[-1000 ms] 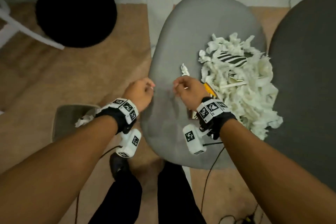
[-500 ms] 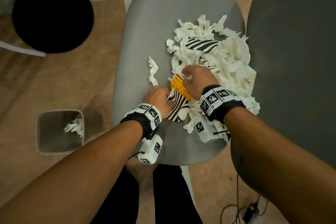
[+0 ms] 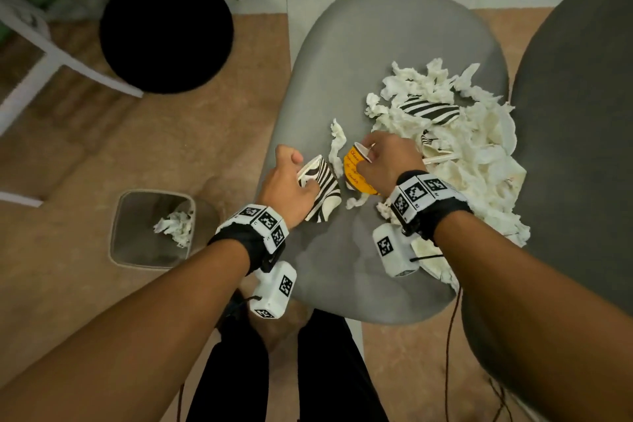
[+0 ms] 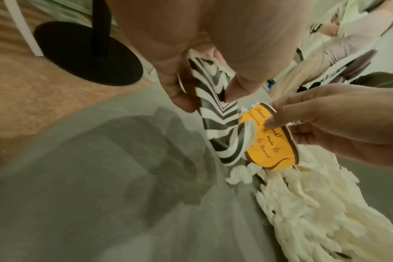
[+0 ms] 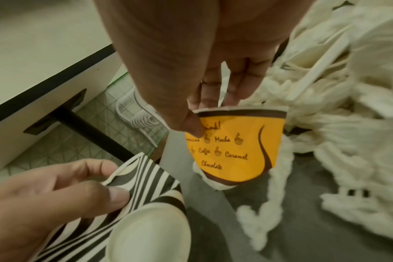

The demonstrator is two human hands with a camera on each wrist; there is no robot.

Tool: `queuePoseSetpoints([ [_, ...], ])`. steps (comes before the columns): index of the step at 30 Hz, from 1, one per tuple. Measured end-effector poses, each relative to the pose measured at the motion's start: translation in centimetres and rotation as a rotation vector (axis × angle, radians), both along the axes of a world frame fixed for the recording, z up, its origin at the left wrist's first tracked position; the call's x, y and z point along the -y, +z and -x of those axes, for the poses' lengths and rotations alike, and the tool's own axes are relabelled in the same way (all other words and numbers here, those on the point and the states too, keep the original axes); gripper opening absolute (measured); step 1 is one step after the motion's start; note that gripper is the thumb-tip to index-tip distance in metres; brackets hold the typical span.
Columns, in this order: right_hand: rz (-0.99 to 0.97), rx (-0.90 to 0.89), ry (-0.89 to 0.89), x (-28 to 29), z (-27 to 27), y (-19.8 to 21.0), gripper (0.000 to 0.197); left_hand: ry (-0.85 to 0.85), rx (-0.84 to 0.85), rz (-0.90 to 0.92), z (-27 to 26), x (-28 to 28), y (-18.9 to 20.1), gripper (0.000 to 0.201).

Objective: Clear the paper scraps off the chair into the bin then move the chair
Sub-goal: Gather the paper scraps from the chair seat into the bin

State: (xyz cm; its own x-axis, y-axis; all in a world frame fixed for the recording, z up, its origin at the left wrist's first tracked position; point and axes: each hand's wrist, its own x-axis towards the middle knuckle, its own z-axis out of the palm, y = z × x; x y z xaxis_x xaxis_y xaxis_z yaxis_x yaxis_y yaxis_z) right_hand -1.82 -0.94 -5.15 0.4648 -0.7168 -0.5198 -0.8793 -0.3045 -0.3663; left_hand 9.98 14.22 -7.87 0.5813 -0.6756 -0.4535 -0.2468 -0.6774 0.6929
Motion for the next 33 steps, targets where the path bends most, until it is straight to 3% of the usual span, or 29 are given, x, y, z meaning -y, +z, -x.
queuePoseSetpoints([
  [4, -0.031, 0.113, -0.015, -3.1, -3.6, 0.9, 0.017, 0.073, -0.036, 0.043, -2.7, -3.8, -0.2, 0.039],
  [10, -0.163, 0.236, 0.084, -12.0, -12.3, -0.4, 0.016, 0.418, 0.067, -0.011, -9.6, -14.2, -2.3, 0.041],
  [16, -0.31, 0.163, 0.18, -22.4, -20.5, -6.6, 0.025, 0.648, 0.04, -0.213, -16.2, -25.3, -6.8, 0.041],
  [20, -0.366, 0.069, 0.191, -27.3, -24.0, -10.9, 0.018, 0.781, -0.027, -0.269, -18.5, -30.1, -9.4, 0.035],
  [25, -0.439, -0.06, 0.236, -30.1, -26.4, -14.0, 0.047, 0.78, -0.105, -0.278, -20.3, -31.3, -11.6, 0.04],
  [30, -0.46, -0.087, 0.297, -29.8, -26.0, -14.2, 0.01, 0.605, -0.116, -0.324, -21.6, -30.5, -12.4, 0.028],
  [33, -0.525, -0.015, 0.202, -27.2, -24.4, -12.6, 0.009, 0.462, -0.106, -0.304, -21.5, -27.9, -11.7, 0.021],
])
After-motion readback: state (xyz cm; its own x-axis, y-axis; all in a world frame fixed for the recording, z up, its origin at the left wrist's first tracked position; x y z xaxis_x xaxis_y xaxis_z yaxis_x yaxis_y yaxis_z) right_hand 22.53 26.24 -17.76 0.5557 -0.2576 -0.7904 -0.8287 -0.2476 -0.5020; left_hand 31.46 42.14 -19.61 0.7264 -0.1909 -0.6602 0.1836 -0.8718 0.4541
